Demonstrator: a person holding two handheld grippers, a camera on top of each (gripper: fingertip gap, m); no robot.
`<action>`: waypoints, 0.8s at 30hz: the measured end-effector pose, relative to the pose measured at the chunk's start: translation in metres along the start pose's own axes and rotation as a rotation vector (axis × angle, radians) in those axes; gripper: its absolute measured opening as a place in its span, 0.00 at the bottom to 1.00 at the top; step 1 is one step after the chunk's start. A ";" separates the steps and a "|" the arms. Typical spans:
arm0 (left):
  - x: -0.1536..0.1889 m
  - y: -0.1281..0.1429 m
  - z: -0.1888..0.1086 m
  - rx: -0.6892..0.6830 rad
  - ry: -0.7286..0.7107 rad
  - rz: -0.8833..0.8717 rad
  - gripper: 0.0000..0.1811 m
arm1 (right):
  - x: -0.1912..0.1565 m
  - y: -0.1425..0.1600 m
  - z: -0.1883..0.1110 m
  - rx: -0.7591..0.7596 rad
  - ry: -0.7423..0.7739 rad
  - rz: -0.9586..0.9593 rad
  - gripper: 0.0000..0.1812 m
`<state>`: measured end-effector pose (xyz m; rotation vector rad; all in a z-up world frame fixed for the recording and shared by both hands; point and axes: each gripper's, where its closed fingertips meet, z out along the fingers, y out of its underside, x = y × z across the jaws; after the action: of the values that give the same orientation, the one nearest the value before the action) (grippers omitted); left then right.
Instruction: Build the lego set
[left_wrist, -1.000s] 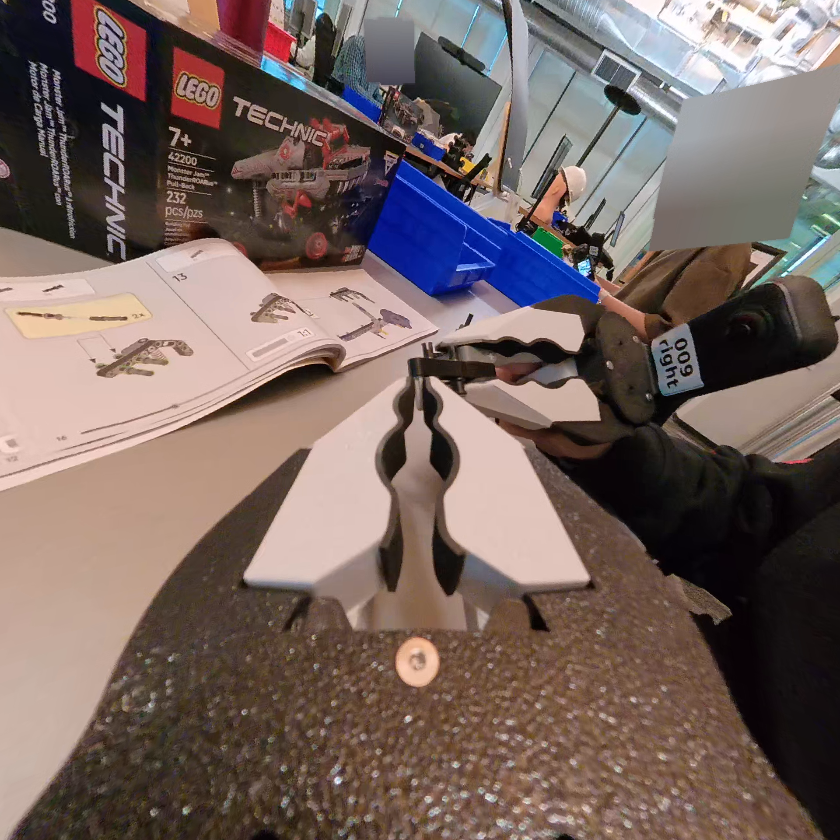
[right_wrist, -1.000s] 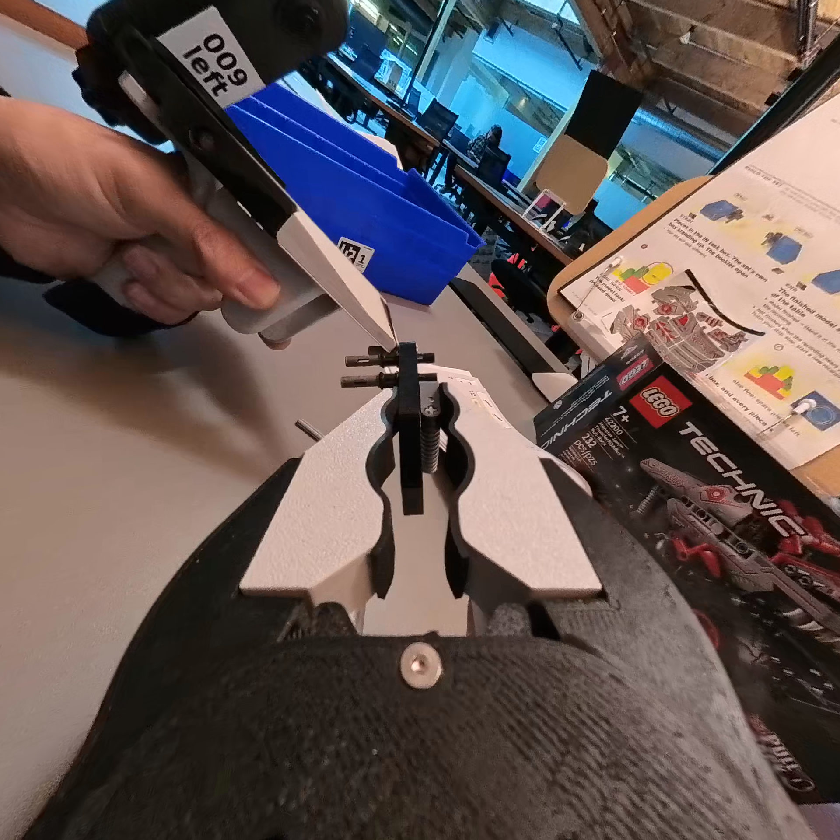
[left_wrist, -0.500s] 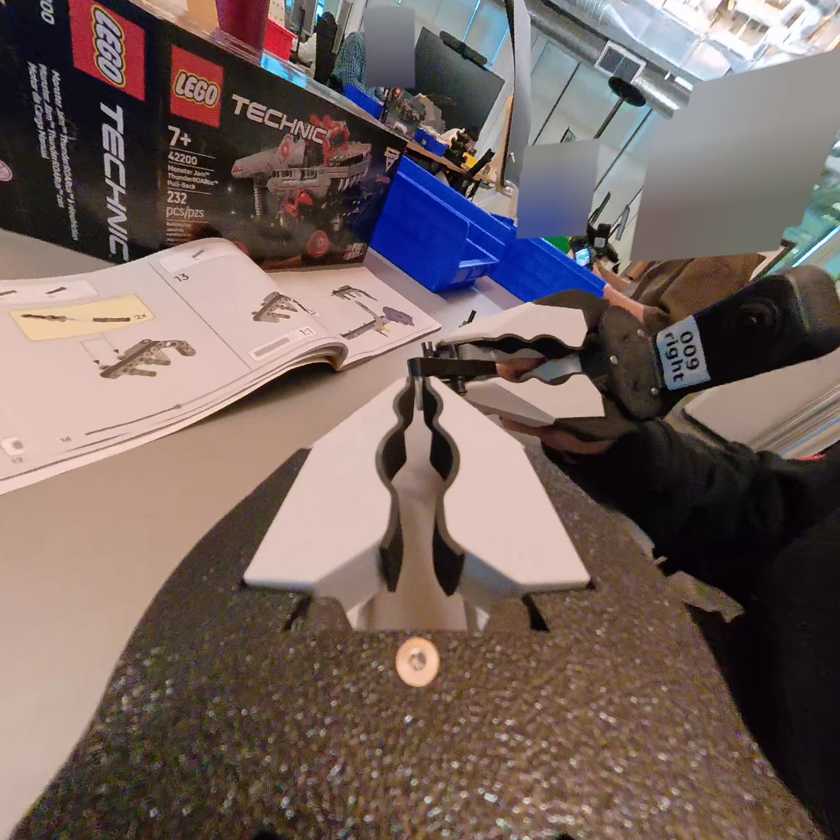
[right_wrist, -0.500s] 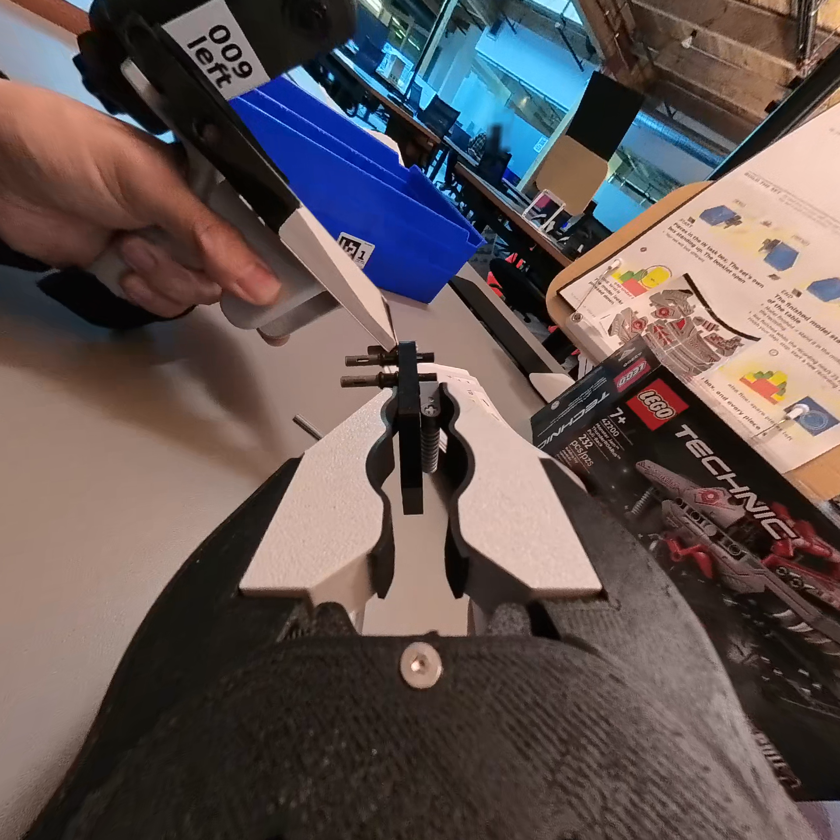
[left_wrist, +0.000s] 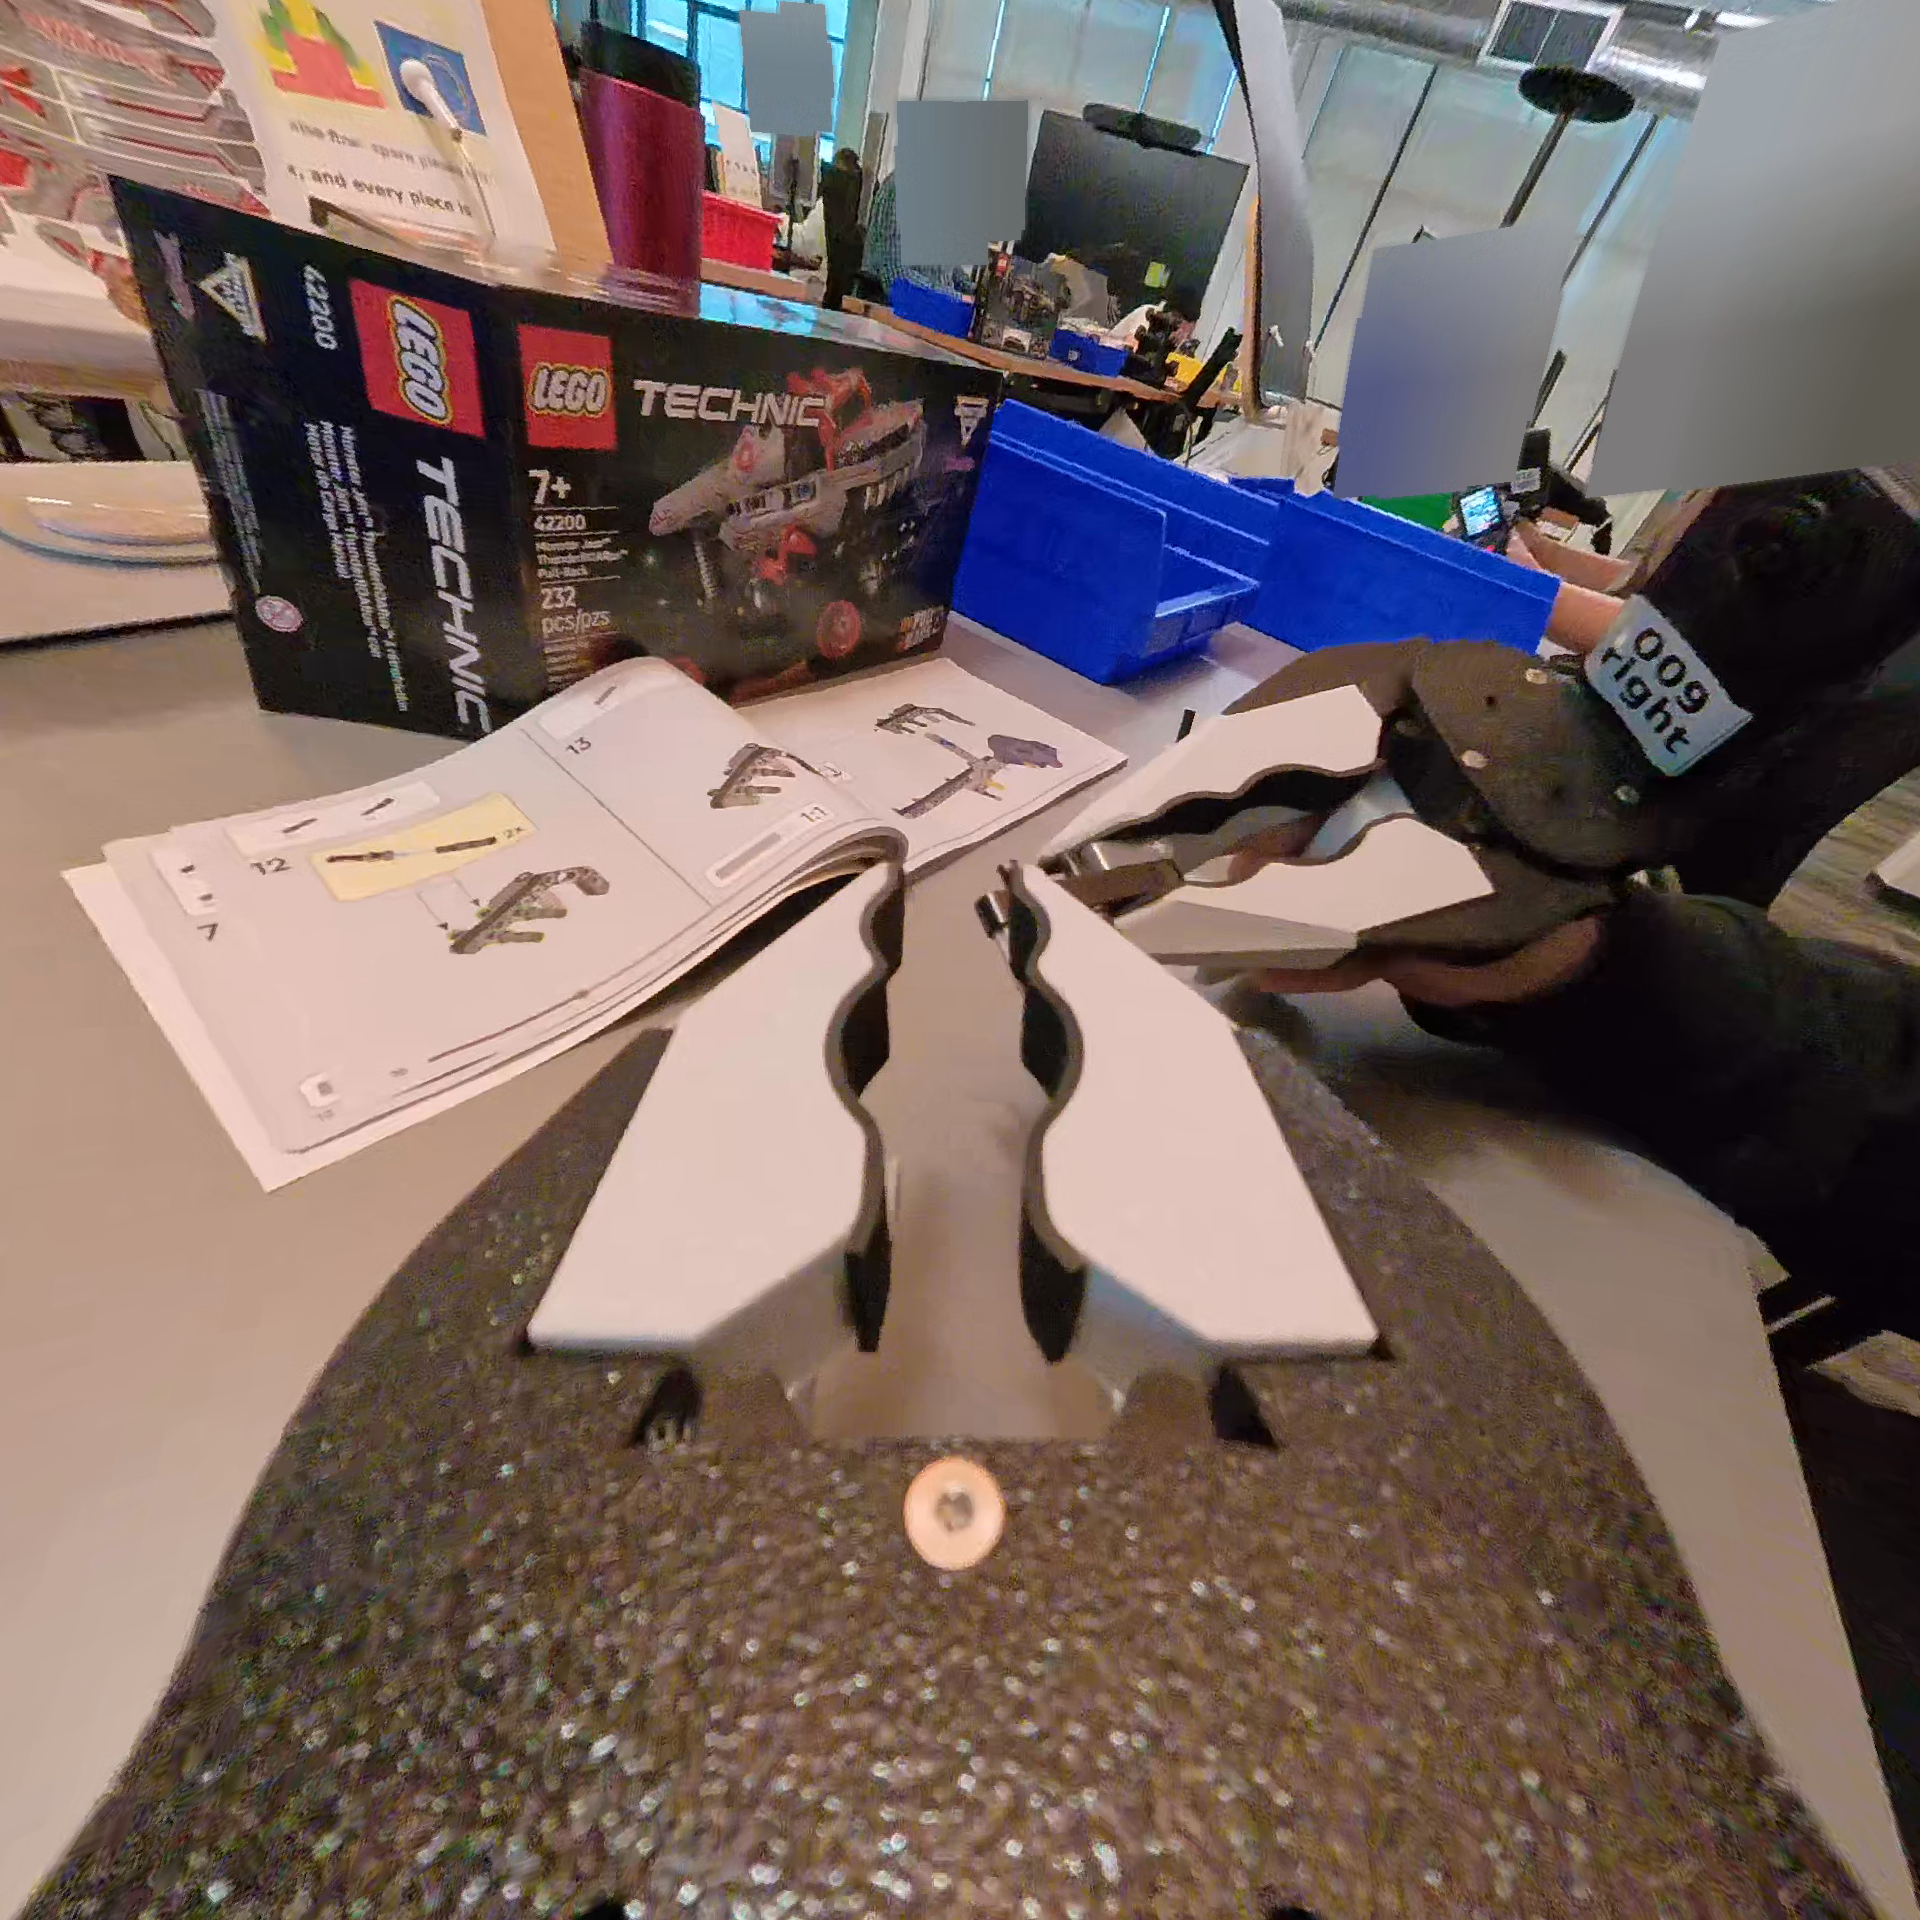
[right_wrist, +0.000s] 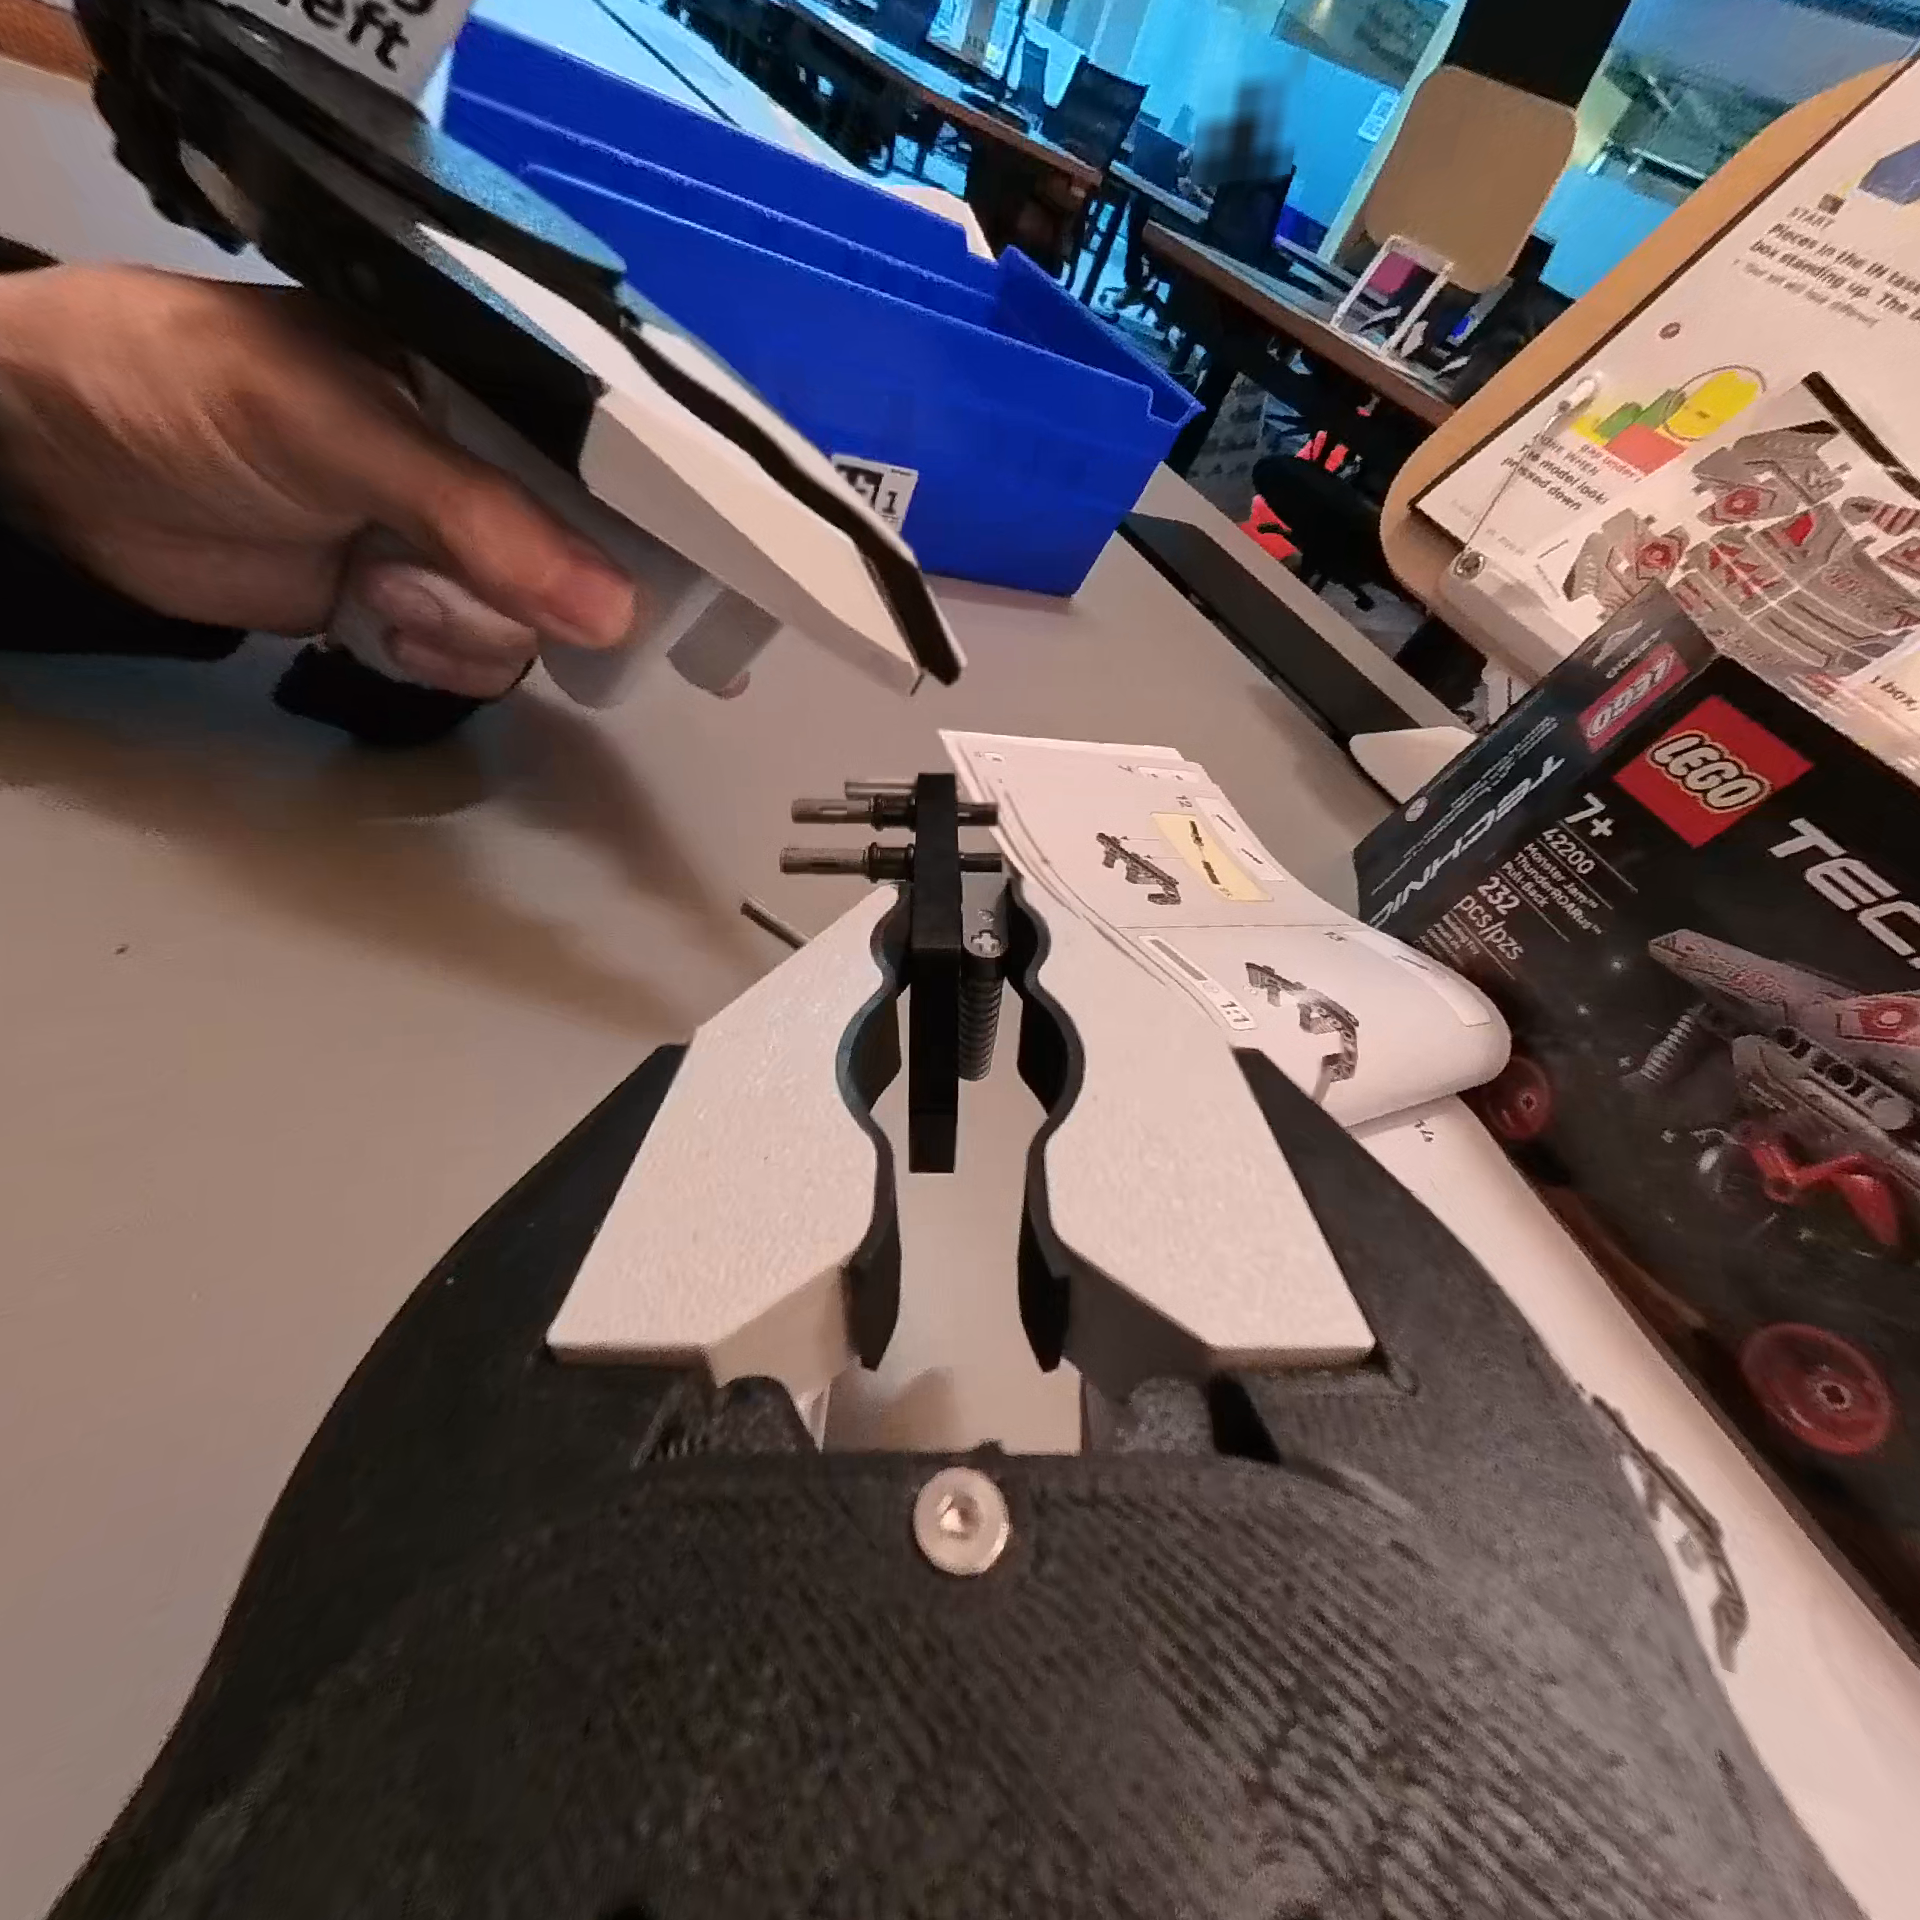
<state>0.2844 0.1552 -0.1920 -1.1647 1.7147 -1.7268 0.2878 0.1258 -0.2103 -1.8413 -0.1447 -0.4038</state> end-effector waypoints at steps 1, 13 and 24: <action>-0.003 0.000 -0.001 -0.003 -0.012 0.007 0.10 | -0.001 -0.001 0.000 0.005 -0.008 0.004 0.08; -0.011 0.011 -0.005 -0.096 -0.014 0.108 0.10 | -0.024 0.037 0.008 -0.254 -0.178 0.174 0.08; -0.015 0.051 -0.015 -0.385 0.011 0.172 0.08 | -0.023 0.052 0.008 -0.348 -0.189 0.237 0.11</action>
<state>0.2686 0.1692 -0.2433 -1.1201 2.1494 -1.3409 0.2834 0.1199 -0.2669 -2.2101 0.0179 -0.0899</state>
